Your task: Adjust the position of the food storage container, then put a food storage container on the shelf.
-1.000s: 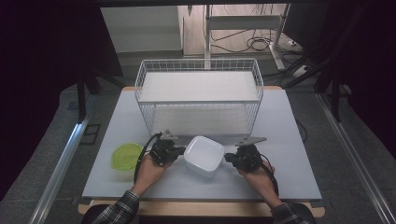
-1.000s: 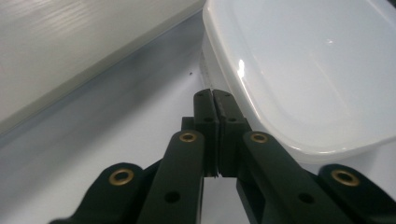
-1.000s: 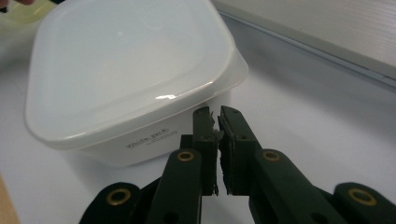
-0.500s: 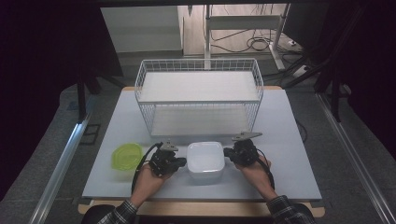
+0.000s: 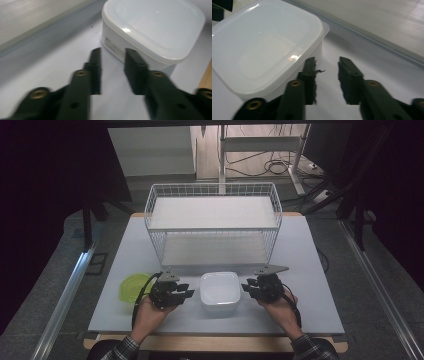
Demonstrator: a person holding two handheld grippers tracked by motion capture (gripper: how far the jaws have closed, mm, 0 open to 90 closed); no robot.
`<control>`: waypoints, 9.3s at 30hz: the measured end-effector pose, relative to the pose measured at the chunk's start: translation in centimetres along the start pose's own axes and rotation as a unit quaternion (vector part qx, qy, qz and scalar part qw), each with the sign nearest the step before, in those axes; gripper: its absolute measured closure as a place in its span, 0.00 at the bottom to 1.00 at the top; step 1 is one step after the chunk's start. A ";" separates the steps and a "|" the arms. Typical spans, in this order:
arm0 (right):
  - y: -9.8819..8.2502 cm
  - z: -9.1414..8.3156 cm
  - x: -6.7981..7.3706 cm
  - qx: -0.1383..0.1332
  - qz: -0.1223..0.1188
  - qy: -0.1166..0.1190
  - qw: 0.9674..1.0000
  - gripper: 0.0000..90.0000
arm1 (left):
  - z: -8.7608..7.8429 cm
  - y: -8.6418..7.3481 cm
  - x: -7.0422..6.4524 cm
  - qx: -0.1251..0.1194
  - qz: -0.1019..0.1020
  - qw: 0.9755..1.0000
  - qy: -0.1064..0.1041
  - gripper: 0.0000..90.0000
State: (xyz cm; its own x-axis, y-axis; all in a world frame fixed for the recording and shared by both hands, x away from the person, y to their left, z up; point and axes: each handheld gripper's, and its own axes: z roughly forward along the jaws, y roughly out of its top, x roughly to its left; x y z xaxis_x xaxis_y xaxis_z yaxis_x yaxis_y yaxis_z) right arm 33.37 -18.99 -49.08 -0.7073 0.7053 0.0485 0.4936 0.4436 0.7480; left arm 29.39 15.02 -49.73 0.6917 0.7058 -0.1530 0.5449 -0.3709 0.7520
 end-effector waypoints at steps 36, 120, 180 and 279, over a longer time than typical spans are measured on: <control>-1.1 -1.6 1.3 -0.027 -0.033 0.046 0.998 0.06 | 0.1 -1.1 -1.8 -0.017 0.052 0.998 -0.013 0.03; 3.3 -2.9 2.3 -0.078 0.071 0.074 0.992 0.88 | -1.7 3.7 -1.4 -0.084 -0.055 0.995 -0.015 0.87; 15.8 -7.3 0.3 -0.148 0.045 0.074 0.985 0.87 | -9.0 14.8 0.9 -0.156 -0.024 0.987 0.014 0.88; 20.8 -4.0 -4.6 -0.170 0.063 0.036 0.983 0.36 | -4.3 20.5 5.7 -0.137 -0.001 0.990 0.040 0.14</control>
State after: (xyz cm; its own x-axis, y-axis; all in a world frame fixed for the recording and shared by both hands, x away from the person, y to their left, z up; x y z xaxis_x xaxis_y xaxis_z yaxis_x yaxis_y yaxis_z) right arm 44.87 -15.22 -31.08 -0.6907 0.6970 0.1927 0.3908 0.1356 0.9104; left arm 42.48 14.07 -32.37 0.6447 0.7562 -0.1120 0.3902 -0.1995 0.8989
